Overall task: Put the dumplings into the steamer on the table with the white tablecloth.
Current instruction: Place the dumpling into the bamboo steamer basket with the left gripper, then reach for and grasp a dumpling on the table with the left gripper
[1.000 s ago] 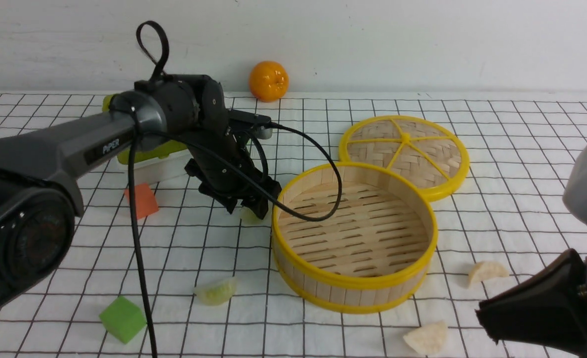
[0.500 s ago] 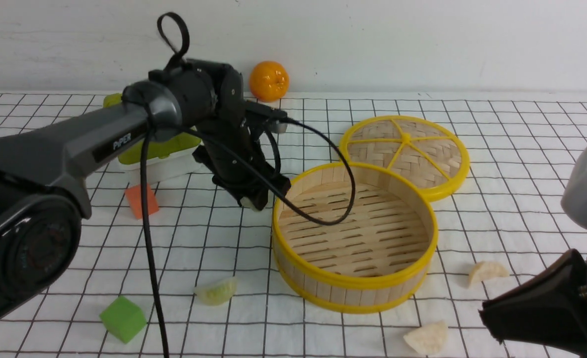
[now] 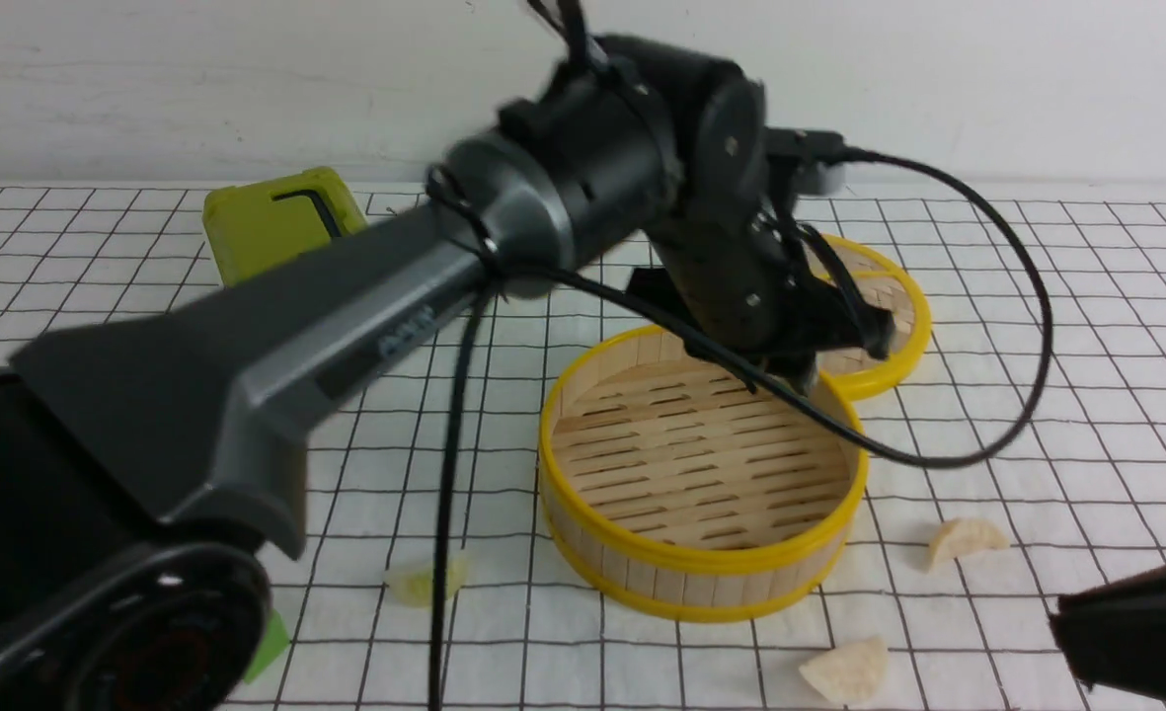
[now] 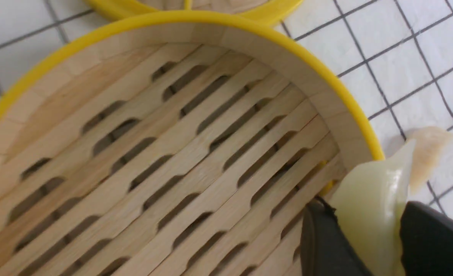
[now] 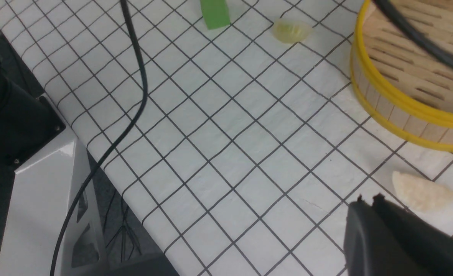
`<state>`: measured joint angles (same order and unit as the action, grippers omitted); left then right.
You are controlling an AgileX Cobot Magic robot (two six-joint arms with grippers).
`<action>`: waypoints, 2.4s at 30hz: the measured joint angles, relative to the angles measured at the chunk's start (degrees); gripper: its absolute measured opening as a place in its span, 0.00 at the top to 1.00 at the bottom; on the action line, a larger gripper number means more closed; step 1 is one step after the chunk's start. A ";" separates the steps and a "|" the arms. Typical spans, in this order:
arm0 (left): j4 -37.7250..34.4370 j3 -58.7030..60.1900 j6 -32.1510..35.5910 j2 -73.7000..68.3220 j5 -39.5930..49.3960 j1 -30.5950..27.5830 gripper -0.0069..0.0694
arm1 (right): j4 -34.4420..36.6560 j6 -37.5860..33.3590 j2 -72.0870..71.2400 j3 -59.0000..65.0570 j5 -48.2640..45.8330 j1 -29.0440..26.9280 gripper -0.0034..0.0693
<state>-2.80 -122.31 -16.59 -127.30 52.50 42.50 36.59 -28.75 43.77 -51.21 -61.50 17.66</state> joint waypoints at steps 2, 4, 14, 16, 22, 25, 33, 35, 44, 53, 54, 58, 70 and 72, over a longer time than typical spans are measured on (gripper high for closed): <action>2.36 0.00 -6.52 -2.48 -3.21 0.41 0.59 | -1.40 0.87 -2.56 0.00 -1.37 0.00 0.92; 5.25 0.00 -12.28 -4.14 -5.18 -0.06 0.59 | -2.20 1.08 -4.56 0.00 -2.72 0.00 0.92; 9.25 0.00 -21.69 -9.52 -5.76 -1.97 0.58 | -4.70 1.20 -7.31 -0.07 -6.32 0.00 0.91; 9.27 0.00 -21.73 -9.51 -5.76 -1.93 0.52 | -5.42 1.20 -7.31 -0.07 -6.32 0.00 0.91; 9.05 -1.54 -21.26 -8.79 -0.08 -1.93 0.29 | -5.72 1.23 -7.31 -0.07 -6.57 0.00 0.90; 8.83 -3.65 -18.60 -7.20 5.33 -1.93 0.26 | -5.77 1.30 -7.31 -0.07 -6.62 0.00 0.90; 5.35 -3.43 -3.79 6.79 18.05 -1.93 0.24 | -5.26 1.30 -7.31 -0.07 -6.50 0.00 0.89; 5.16 1.81 -3.00 11.44 18.23 -2.05 0.24 | -5.26 1.30 -7.31 -0.07 -6.50 0.00 0.89; 3.89 38.60 -0.81 29.64 11.70 -7.61 0.24 | -4.84 1.30 -7.31 -0.07 -6.50 0.00 0.88; 2.14 54.99 12.20 33.37 1.56 -19.02 0.28 | -4.65 1.30 -7.31 -0.07 -3.90 0.00 0.87; 2.14 55.05 13.69 33.20 1.32 -19.08 0.28 | -4.65 1.30 -7.31 -0.07 -3.84 0.00 0.87; 0.76 55.17 27.65 31.70 -1.77 -19.09 0.31 | -4.65 1.30 -7.31 -0.07 -3.47 0.00 0.87; -4.28 55.17 35.18 22.12 -12.87 -19.03 0.32 | -4.65 1.30 -7.31 -0.07 -3.47 0.00 0.84; -4.28 55.17 35.18 20.71 -12.99 -19.03 0.33 | -4.65 1.30 -7.31 -0.07 -3.47 0.00 0.84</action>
<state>-7.08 -67.14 18.59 -106.59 39.51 23.47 31.94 -27.45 36.46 -51.28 -64.97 17.66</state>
